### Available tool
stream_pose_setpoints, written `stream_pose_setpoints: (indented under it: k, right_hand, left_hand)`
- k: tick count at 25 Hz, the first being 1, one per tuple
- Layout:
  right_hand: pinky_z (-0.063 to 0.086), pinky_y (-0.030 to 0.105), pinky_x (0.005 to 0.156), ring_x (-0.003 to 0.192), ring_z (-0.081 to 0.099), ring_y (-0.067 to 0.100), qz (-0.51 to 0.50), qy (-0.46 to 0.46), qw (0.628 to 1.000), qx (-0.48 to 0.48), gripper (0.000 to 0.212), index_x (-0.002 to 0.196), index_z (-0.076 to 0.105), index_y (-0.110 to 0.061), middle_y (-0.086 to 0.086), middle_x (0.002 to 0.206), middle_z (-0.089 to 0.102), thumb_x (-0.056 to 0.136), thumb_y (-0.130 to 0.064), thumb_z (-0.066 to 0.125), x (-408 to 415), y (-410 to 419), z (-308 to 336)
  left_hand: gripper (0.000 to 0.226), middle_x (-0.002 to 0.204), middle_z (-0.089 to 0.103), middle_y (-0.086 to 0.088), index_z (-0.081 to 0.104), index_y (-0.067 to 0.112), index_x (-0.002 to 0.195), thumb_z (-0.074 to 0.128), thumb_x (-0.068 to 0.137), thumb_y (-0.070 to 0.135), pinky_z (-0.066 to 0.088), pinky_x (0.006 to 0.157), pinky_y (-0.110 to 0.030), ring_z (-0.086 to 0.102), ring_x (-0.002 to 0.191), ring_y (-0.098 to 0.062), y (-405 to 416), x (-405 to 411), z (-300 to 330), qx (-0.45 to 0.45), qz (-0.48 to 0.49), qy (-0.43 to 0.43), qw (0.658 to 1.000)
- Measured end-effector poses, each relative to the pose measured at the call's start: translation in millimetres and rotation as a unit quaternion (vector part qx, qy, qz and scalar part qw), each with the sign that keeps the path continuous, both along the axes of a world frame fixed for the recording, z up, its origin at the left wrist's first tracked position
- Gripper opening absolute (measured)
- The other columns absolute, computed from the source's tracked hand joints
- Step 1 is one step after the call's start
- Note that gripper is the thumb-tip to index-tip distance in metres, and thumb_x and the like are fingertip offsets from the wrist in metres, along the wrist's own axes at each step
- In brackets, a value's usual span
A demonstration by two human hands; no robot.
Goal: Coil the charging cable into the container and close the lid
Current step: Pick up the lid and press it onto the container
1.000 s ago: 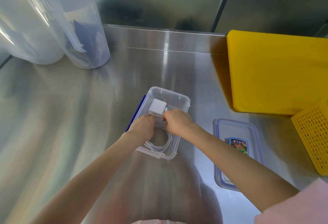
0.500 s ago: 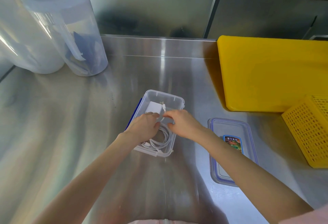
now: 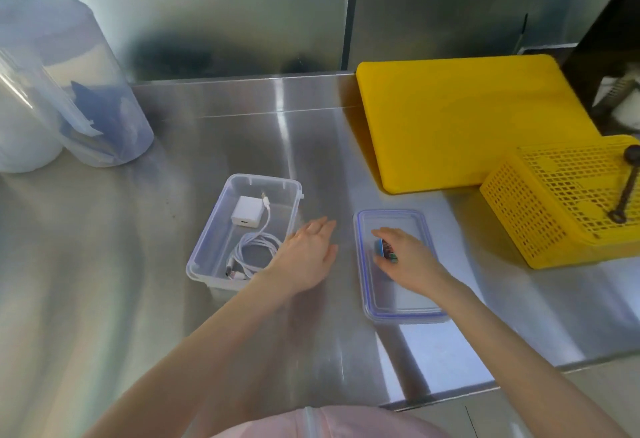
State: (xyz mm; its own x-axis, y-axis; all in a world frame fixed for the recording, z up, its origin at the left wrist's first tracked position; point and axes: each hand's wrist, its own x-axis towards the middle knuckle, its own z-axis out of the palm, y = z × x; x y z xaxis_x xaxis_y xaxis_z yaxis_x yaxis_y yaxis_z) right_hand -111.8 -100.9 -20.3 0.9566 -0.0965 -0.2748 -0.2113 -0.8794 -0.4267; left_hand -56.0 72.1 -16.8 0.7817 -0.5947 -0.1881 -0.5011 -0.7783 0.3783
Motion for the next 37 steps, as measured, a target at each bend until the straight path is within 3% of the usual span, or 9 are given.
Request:
stream_pose_setpoints:
  k: [7, 11, 15, 19, 23, 25, 29, 32, 37]
  right_hand:
    - [0.032, 0.038, 0.110, 0.134, 0.034, 0.027, -0.086, 0.063, 0.994, 0.003, 0.058, 0.140, 0.031, -0.015, 0.012, 0.148, 0.033, 0.087, -0.026, 0.054, -33, -56, -14]
    - [0.034, 0.034, 0.105, 0.129, 0.040, 0.030, -0.118, 0.089, 0.988, 0.038, 0.058, 0.141, 0.027, -0.015, 0.015, 0.143, 0.038, 0.088, -0.022, 0.050, -41, -67, -19]
    - [0.033, 0.033, 0.105, 0.128, 0.041, 0.030, -0.142, 0.096, 0.983, 0.059, 0.053, 0.139, 0.031, -0.012, 0.015, 0.143, 0.038, 0.090, -0.021, 0.048, -43, -63, -27]
    - [0.040, 0.040, 0.102, 0.121, 0.047, 0.033, -0.190, 0.070, 0.976, 0.083, 0.045, 0.133, 0.041, -0.013, 0.015, 0.136, 0.048, 0.090, -0.024, 0.048, -42, -55, -31]
    - [0.037, 0.038, 0.104, 0.123, 0.046, 0.033, -0.231, 0.018, 0.965, 0.119, 0.043, 0.131, 0.045, -0.013, 0.016, 0.137, 0.046, 0.089, -0.017, 0.050, -38, -47, -23]
    - [0.038, 0.035, 0.102, 0.122, 0.047, 0.031, -0.239, -0.016, 0.961, 0.135, 0.041, 0.129, 0.048, -0.013, 0.017, 0.134, 0.047, 0.088, -0.016, 0.051, -35, -41, -17]
    - [0.044, 0.029, 0.088, 0.113, 0.052, 0.026, -0.252, -0.067, 0.947, 0.188, 0.034, 0.122, 0.051, -0.014, 0.015, 0.128, 0.050, 0.088, -0.013, 0.053, -31, -19, -2]
    - [0.042, 0.026, 0.081, 0.099, 0.054, 0.020, -0.270, -0.091, 0.927, 0.244, 0.035, 0.121, 0.051, -0.015, 0.012, 0.120, 0.055, 0.086, -0.013, 0.057, -27, 0, 6]
    - [0.048, 0.043, 0.090, 0.088, 0.056, 0.022, -0.253, -0.075, 0.913, 0.311, 0.026, 0.110, 0.058, -0.014, 0.005, 0.094, 0.060, 0.085, -0.010, 0.057, -11, 43, 11]
  left_hand:
    - [0.056, 0.152, 0.025, -0.013, 0.017, 0.005, 0.143, 0.038, 0.094, 0.023, 0.027, 0.113, -0.040, 0.026, 0.139, -0.029, -46, -26, -23, -0.001, 0.004, 0.119, 0.993]
    - [0.060, 0.152, 0.024, -0.017, 0.013, 0.003, 0.144, 0.039, 0.094, 0.023, 0.026, 0.112, -0.035, 0.030, 0.137, -0.031, -64, -39, -33, -0.032, 0.069, 0.242, 0.967]
    - [0.051, 0.146, 0.030, -0.016, 0.025, 0.002, 0.138, 0.041, 0.093, 0.018, 0.027, 0.107, -0.028, 0.034, 0.134, -0.029, -75, -50, -29, -0.086, 0.138, 0.272, 0.949]
    - [0.046, 0.145, 0.037, -0.013, 0.032, 0.005, 0.136, 0.042, 0.092, 0.014, 0.028, 0.100, -0.021, 0.035, 0.133, -0.025, -73, -53, -24, -0.138, 0.167, 0.267, 0.939]
    - [0.043, 0.138, 0.045, -0.011, 0.039, 0.007, 0.132, 0.043, 0.089, 0.006, 0.026, 0.073, -0.010, 0.043, 0.126, -0.027, -61, -52, -20, -0.205, 0.197, 0.215, 0.934]
    - [0.045, 0.136, 0.047, -0.009, 0.040, 0.008, 0.132, 0.044, 0.087, 0.003, 0.026, 0.079, -0.010, 0.044, 0.126, -0.027, -53, -51, -17, -0.232, 0.196, 0.168, 0.938]
    - [0.052, 0.148, 0.037, -0.004, 0.034, 0.011, 0.139, 0.042, 0.088, 0.003, 0.024, 0.111, -0.028, 0.034, 0.136, -0.021, -29, -47, -11, -0.275, 0.227, 0.102, 0.929]
    - [0.051, 0.148, 0.039, -0.003, 0.037, 0.012, 0.137, 0.041, 0.088, 0.001, 0.024, 0.108, -0.024, 0.034, 0.136, -0.020, -8, -43, -3, -0.316, 0.259, 0.055, 0.911]
    - [0.051, 0.144, 0.043, 0.002, 0.040, 0.017, 0.136, 0.039, 0.088, 0.000, 0.029, 0.110, -0.033, 0.037, 0.132, -0.021, 37, -31, -2, -0.344, 0.294, 0.026, 0.891]
